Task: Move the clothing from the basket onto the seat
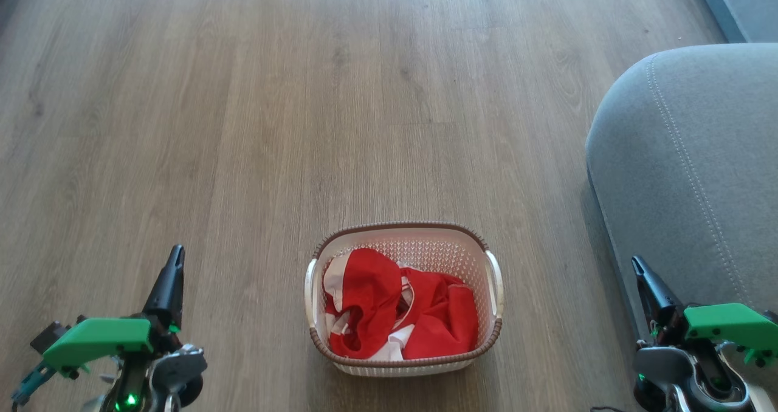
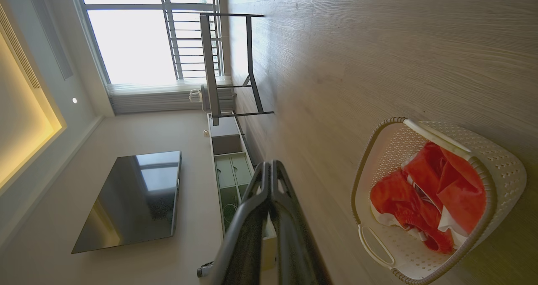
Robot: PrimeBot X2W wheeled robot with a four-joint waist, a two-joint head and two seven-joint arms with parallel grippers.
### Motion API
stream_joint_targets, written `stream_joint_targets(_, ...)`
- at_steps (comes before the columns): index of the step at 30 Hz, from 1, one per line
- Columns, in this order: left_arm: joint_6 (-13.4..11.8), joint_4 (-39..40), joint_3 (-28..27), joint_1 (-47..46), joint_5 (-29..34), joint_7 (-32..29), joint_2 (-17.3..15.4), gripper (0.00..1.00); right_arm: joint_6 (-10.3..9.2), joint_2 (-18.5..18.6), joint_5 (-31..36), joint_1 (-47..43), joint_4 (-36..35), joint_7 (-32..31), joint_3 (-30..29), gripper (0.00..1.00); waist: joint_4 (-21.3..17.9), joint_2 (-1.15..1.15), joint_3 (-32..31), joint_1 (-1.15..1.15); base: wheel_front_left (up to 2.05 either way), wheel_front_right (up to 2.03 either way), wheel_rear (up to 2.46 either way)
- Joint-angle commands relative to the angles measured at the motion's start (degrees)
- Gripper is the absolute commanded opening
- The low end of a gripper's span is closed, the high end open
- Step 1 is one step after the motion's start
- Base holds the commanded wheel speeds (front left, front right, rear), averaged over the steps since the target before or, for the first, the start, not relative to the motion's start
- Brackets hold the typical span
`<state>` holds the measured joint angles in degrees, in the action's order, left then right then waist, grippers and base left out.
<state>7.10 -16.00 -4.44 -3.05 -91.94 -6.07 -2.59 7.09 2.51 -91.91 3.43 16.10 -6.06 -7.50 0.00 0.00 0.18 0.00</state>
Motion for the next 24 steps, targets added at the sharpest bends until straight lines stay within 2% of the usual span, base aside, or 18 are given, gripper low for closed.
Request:
stream_joint_targets(1, 0.4, 2.0, -2.1, -3.1, -0.2, -0.4, -0.3, 0.00, 0.40, 0.4, -0.3, 2.8, -2.1, -0.4, 1.0, 0.00, 0.0, 0.00, 0.0, 0.00, 0.00, 0.00, 0.00)
stream_joint_targets(23, 0.4, 2.0, -2.1, -3.1, -0.2, -0.4, -0.3, 0.00, 0.40, 0.4, -0.3, 2.8, -2.1, -0.4, 1.0, 0.00, 0.0, 0.00, 0.0, 0.00, 0.00, 0.00, 0.00)
stream_joint_targets(24, -0.1, -0.2, 0.0, 0.0, 0.0, 0.0, 0.0, 1.00, 0.00, 0.0, 0.0, 0.0, 0.2, 0.0, 0.0, 1.00, 0.0, 0.00, 0.0, 0.00, 0.00, 0.00, 0.00)
